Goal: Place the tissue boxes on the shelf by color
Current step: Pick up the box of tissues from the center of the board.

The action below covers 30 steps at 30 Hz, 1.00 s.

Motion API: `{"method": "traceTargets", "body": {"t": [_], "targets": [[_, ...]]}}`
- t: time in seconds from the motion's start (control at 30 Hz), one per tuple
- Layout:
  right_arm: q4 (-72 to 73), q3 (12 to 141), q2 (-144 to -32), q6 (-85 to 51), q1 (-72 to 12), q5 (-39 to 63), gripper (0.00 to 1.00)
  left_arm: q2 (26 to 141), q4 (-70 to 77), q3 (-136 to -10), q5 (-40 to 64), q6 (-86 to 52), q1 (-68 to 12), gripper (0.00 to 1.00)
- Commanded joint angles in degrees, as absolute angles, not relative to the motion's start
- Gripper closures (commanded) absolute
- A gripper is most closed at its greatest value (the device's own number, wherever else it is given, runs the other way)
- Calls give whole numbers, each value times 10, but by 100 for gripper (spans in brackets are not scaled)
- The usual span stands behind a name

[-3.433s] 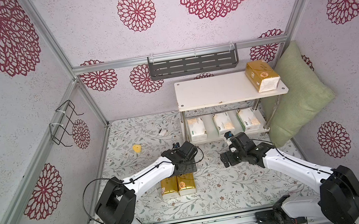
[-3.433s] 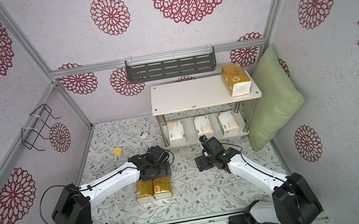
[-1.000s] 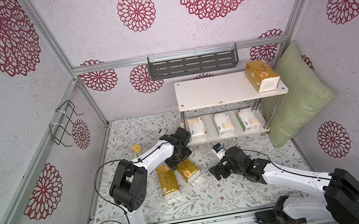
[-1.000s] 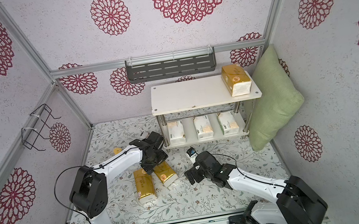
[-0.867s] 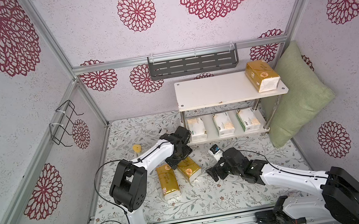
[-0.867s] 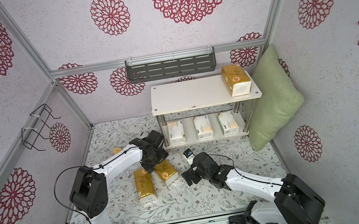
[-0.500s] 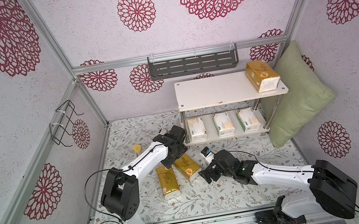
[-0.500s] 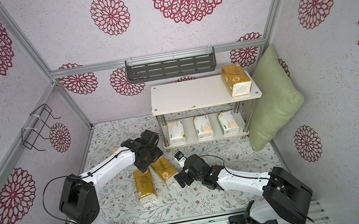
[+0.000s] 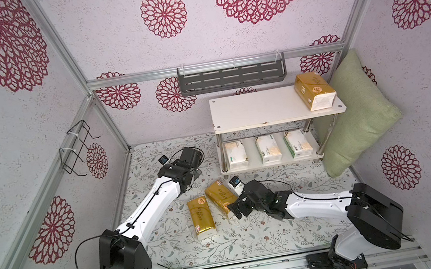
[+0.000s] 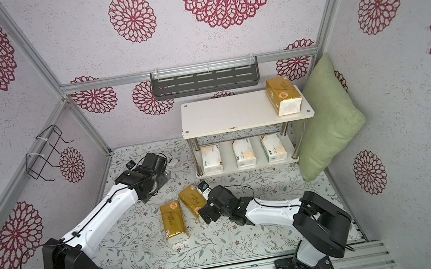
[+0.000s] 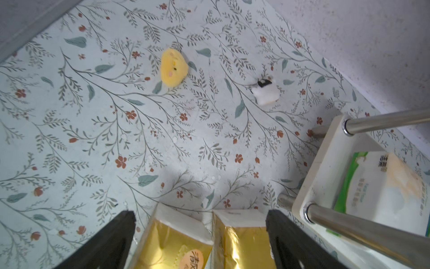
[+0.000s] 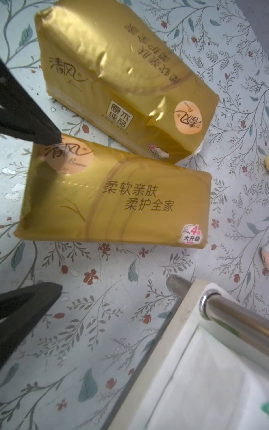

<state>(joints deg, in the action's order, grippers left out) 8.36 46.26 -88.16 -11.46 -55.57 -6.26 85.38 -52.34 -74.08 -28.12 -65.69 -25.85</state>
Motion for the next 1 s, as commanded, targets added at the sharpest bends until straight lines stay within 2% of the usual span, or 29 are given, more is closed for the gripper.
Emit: {"method": "traceTargets", "body": {"t": [0.0,0.27,0.6,0.97], "targets": [[97,490,-895,-131,-567,-76,1,835,-540,-716,-308,-638,-243,4],[106,496,-923,-165,-578,-94,1,803,-535,-679,-314,-640,-224,4],[94,515,-878,-223,-598,-134,1,796,-524,-666,-312,-633,-211,4],[89,530,-921,-249,-625,-157,1,790,-507,-649,-303,-633,-207,4]]}}
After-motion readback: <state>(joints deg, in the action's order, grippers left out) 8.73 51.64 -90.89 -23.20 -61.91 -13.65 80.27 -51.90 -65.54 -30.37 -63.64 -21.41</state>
